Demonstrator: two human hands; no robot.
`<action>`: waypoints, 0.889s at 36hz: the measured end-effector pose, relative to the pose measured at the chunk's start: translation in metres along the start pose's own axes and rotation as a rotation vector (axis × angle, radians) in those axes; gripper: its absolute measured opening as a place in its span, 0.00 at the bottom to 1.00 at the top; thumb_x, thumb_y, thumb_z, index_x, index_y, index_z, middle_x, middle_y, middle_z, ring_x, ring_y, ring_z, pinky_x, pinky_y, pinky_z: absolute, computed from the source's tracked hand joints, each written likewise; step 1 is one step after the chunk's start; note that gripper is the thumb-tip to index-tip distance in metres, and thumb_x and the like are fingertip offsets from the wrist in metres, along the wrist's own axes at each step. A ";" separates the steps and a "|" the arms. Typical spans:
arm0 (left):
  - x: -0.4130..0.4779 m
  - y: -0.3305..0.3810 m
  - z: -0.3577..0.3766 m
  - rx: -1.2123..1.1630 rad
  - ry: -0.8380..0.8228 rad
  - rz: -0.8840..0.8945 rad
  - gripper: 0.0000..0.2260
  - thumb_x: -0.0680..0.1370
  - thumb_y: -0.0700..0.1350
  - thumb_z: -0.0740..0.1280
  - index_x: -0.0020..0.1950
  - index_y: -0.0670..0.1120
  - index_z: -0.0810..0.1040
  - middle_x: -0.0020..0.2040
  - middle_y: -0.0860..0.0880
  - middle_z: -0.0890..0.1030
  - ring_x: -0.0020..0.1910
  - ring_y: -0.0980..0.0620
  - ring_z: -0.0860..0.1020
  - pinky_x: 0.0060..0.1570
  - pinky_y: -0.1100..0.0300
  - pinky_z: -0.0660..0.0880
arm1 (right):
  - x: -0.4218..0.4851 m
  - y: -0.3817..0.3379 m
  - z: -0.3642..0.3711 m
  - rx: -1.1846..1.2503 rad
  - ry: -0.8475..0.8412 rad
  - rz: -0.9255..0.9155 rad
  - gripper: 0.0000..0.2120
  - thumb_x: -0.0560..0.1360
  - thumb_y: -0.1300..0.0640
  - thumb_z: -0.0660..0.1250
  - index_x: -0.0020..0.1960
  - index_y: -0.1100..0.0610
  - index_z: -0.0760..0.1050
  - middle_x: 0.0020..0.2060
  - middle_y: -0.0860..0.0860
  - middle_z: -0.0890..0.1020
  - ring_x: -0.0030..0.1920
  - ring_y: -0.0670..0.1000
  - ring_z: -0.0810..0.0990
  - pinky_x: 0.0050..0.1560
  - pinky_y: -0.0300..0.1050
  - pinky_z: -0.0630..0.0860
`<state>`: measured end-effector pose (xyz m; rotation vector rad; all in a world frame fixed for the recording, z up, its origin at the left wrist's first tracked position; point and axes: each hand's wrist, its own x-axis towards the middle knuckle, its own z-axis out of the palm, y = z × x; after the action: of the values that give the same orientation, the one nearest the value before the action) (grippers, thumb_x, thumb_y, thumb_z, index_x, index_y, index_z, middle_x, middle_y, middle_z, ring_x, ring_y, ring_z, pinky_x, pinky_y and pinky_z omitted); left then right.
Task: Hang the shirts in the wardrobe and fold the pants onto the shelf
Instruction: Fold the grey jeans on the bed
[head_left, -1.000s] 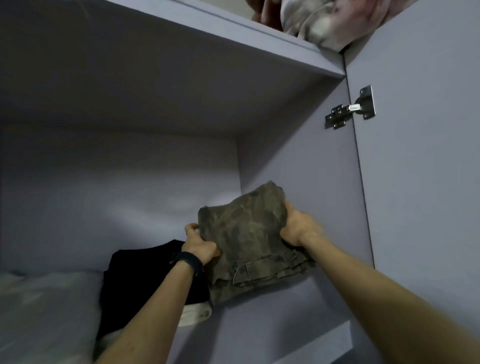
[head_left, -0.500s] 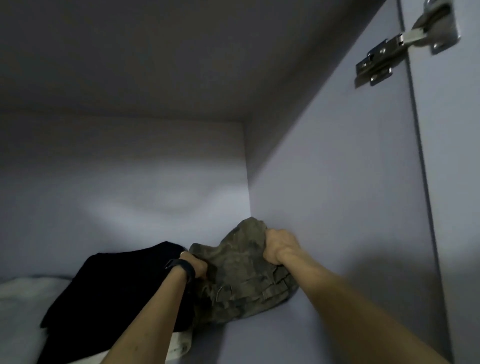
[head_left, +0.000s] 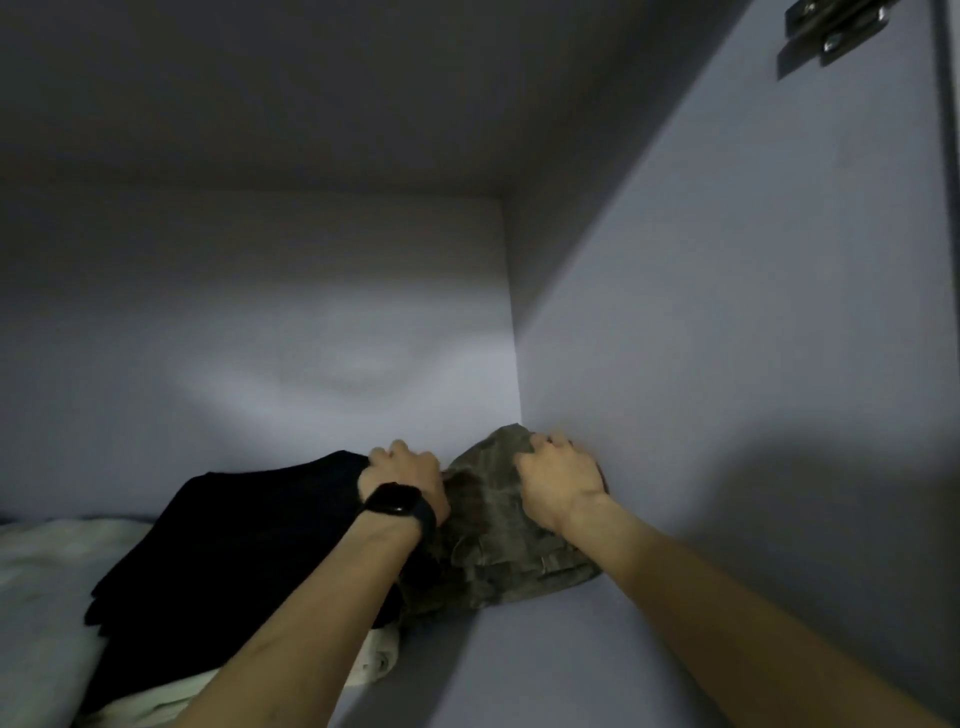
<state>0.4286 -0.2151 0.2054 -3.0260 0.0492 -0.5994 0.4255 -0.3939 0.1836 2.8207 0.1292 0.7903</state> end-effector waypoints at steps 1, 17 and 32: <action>0.002 0.010 -0.005 -0.012 0.037 0.042 0.17 0.81 0.53 0.61 0.67 0.47 0.74 0.67 0.44 0.71 0.66 0.43 0.70 0.55 0.51 0.71 | 0.002 0.001 0.001 0.084 0.016 -0.009 0.15 0.80 0.55 0.63 0.66 0.57 0.75 0.66 0.58 0.74 0.64 0.59 0.71 0.61 0.52 0.72; 0.013 0.000 0.077 -0.197 -0.264 0.098 0.36 0.76 0.74 0.44 0.81 0.61 0.45 0.82 0.51 0.41 0.81 0.51 0.40 0.76 0.46 0.36 | 0.027 -0.001 0.059 0.158 -0.441 0.094 0.32 0.82 0.36 0.38 0.82 0.48 0.38 0.82 0.49 0.40 0.81 0.49 0.41 0.79 0.49 0.36; 0.032 0.008 0.057 -0.083 -0.218 0.050 0.30 0.82 0.65 0.45 0.82 0.58 0.52 0.83 0.48 0.48 0.81 0.43 0.43 0.77 0.39 0.40 | 0.055 -0.014 0.056 0.339 -0.315 0.055 0.30 0.83 0.36 0.42 0.82 0.44 0.42 0.82 0.51 0.39 0.81 0.52 0.38 0.80 0.56 0.38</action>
<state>0.4800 -0.2216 0.1650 -3.1389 0.1419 -0.2680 0.5007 -0.3828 0.1617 3.2380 0.1484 0.3498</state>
